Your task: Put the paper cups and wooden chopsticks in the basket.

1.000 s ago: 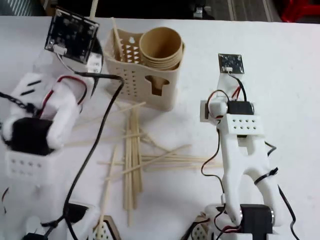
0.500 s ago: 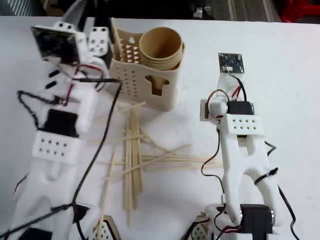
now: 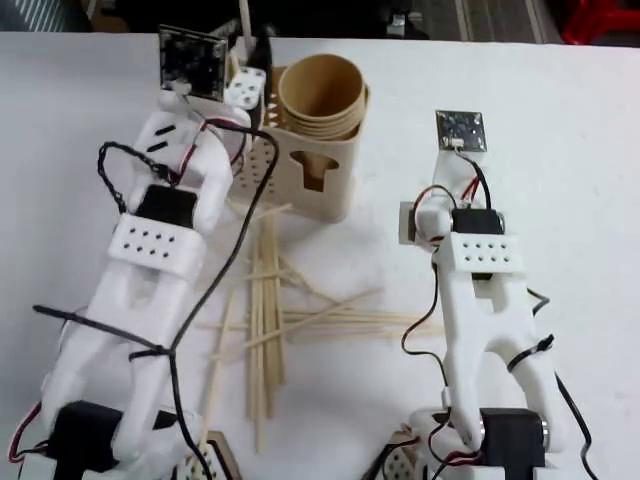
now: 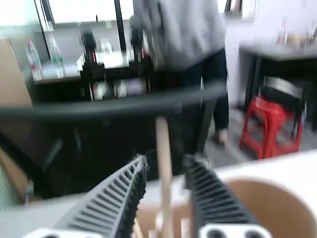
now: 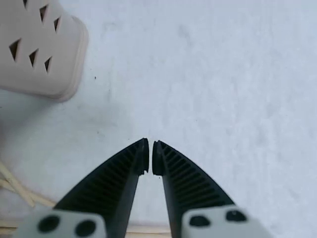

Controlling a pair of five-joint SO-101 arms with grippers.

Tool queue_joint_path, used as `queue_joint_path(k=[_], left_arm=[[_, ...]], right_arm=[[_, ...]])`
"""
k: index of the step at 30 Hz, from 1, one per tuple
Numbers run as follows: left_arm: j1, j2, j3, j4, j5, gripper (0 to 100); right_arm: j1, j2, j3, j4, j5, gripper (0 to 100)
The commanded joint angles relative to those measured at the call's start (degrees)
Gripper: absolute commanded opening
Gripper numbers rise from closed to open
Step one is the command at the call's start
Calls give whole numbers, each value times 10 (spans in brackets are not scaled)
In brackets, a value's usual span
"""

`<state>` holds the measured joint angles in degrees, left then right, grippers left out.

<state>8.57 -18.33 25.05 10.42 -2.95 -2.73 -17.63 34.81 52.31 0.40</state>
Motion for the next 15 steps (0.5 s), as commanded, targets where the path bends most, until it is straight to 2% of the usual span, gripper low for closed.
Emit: queue_joint_path(k=[1, 6, 11, 15], left_arm=[[-9, -47, -48, 84, -9, 191], [-39, -103, -73, 186, -13, 191], [-42, -170, -67, 316, -116, 189], [-40, -218, -67, 427, -164, 191]], right_arm=[[5, -19, -4, -7, -4, 31], [7, -19, -4, -6, -4, 31], [7, -19, -4, -5, -4, 31], [7, -19, -4, -5, -4, 31]])
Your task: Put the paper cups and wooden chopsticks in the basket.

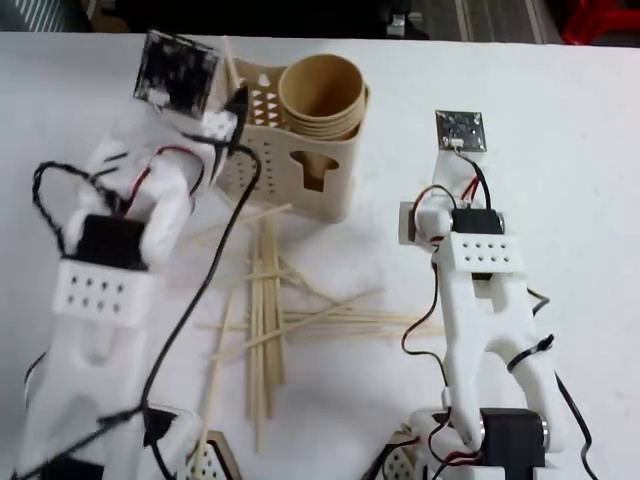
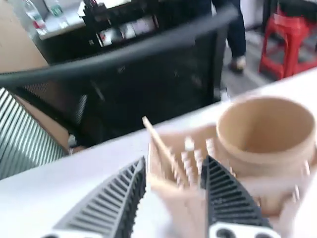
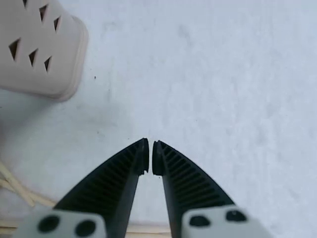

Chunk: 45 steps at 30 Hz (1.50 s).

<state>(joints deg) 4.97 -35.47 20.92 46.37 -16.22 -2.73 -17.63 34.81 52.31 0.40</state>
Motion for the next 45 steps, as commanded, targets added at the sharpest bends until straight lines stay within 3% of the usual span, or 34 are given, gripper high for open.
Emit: queue_joint_path(k=[1, 9, 16, 19, 25, 30, 36, 45], left_arm=[[-4, -55, -25, 91, -40, 191], [-2, -62, -25, 273, -140, 192], [99, -60, -3, 431, -196, 194], [145, -59, 70, 406, -194, 227], [194, -59, 271, 230, -171, 244], [229, -58, 345, 153, -168, 242], [232, -14, 368, 94, -147, 241], [232, 219, 268, 67, -146, 208]], right_arm=[[7, -19, -3, -5, -4, 31], [8, -19, -3, -4, -4, 31], [8, -19, -3, -6, -4, 31], [13, -19, -3, -6, -4, 31], [44, -20, -7, -7, -4, 31], [43, -20, -7, -7, -4, 31], [44, -20, -8, -7, -4, 31], [43, -20, -8, -7, -4, 31]])
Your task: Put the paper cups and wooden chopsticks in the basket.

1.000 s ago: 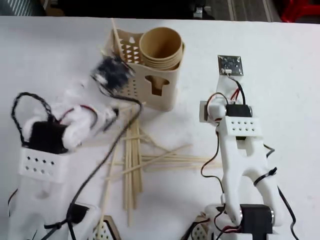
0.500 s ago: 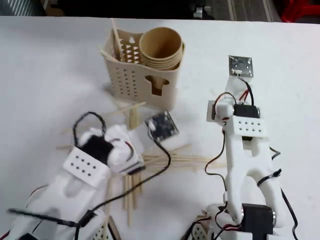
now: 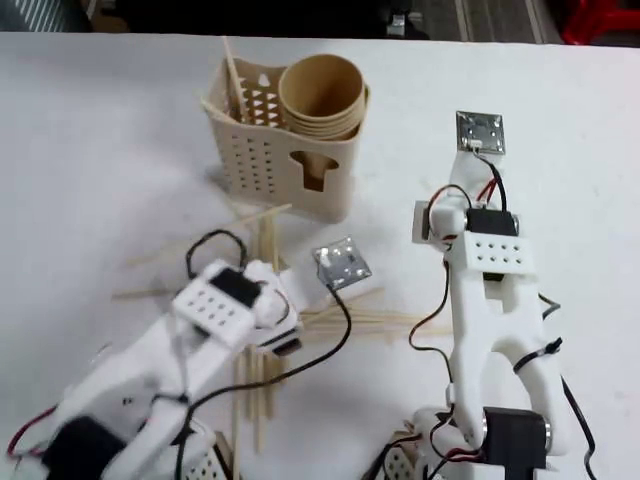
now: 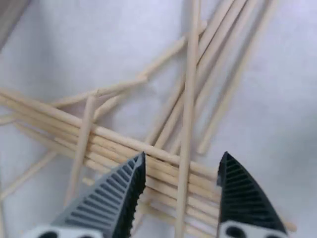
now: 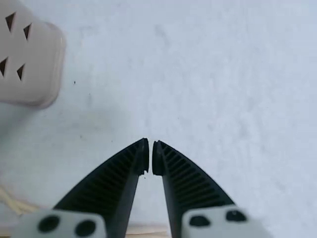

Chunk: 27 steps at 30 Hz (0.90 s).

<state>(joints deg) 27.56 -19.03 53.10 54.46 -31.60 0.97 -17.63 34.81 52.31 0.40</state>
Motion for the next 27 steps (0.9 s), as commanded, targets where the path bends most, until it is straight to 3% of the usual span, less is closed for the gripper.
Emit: queue_joint_path(k=[1, 6, 10, 16, 27], left_arm=[[6, 74, -68, -13, 8, 195], [7, 122, -107, 4, 7, 134], [27, 125, -106, 4, 4, 24], [62, 109, -112, 51, 6, 22], [22, -157, -113, 167, 4, 22]], right_arm=[[6, -20, -8, -7, -4, 31], [7, -20, -8, -7, -4, 31], [7, -20, -8, -7, -4, 31], [7, -21, -8, -7, -4, 31], [7, -21, -8, -7, -4, 31]])
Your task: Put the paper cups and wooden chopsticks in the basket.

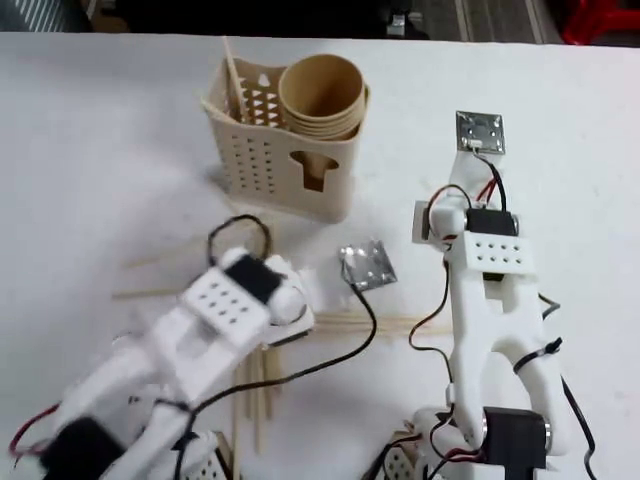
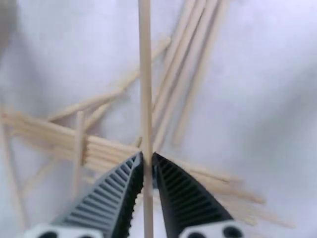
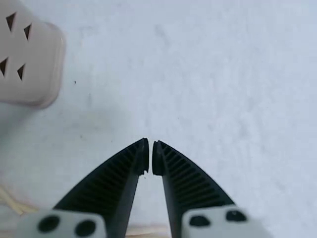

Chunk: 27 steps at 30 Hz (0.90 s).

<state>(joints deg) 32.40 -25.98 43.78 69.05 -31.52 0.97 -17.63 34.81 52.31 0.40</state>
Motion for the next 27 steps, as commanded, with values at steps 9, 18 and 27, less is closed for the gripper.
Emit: queue_joint_path(k=[9, 18, 27], left_arm=[[-131, -266, -83, 29, 6, 22], [-183, -290, -178, -114, 147, 22], [-212, -289, -35, -597, 184, 22]], right_arm=[[6, -20, -8, -7, -4, 31], [5, -20, -8, -7, -4, 31], [6, -20, -8, -7, -4, 31]])
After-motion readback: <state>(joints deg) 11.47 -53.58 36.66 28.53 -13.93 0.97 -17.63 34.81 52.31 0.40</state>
